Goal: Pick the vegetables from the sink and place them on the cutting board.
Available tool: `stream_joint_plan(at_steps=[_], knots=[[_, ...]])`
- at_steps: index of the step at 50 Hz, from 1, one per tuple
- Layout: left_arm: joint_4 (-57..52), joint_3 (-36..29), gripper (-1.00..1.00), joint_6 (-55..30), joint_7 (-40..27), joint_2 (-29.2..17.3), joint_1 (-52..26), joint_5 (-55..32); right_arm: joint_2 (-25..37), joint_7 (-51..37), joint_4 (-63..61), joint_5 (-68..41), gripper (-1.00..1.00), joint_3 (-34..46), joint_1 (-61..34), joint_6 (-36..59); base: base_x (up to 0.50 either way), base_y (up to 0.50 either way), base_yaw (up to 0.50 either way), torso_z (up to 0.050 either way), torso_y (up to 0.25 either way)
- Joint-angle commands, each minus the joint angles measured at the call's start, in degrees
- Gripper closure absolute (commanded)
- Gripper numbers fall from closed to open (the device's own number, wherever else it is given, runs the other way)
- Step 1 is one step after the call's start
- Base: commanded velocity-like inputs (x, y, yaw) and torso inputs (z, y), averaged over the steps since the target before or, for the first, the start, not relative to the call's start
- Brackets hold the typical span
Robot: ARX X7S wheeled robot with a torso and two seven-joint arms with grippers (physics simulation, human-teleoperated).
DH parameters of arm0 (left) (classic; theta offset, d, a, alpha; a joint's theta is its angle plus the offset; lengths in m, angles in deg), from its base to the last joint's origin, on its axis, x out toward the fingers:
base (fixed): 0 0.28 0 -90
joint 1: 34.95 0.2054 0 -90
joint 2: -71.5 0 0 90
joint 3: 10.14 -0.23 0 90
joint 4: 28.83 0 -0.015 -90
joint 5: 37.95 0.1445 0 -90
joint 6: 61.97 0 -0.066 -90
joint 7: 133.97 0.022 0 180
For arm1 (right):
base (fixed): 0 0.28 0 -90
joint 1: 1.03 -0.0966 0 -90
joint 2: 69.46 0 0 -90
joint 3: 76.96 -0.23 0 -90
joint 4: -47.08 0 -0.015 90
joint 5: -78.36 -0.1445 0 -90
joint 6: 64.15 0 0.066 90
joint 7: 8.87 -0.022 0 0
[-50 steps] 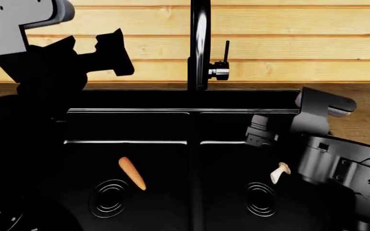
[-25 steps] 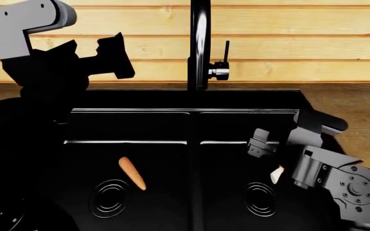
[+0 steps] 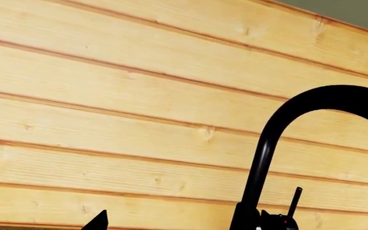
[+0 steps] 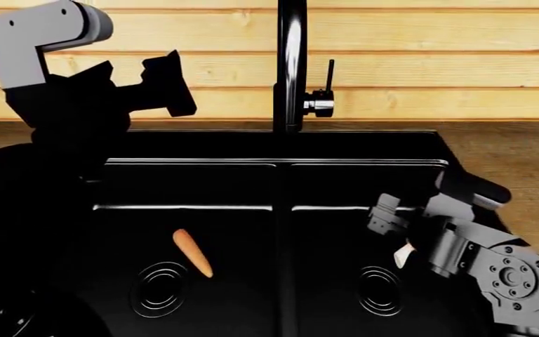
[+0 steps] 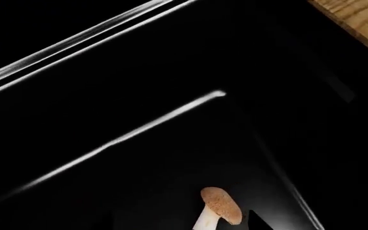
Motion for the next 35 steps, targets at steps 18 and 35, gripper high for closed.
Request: stream_joint_plan(at_steps=[18, 35], knots=[[0.60, -0.37, -1.00, 1.12, -1.28, -0.81, 0.78, -1.69, -0.09, 5.29, 10.53, 5.20, -1.00, 3.29, 2.17, -6.20, 0.00, 0.00, 0.00, 0.000, 0.000], [1.53, -0.91, -1.00, 2.63, -1.58, -1.63, 1.62, -2.09, -2.44, 14.08, 24.85, 10.49, -1.00, 7.70, -1.25, -12.45, 0.00, 0.00, 0.00, 0.000, 0.000]])
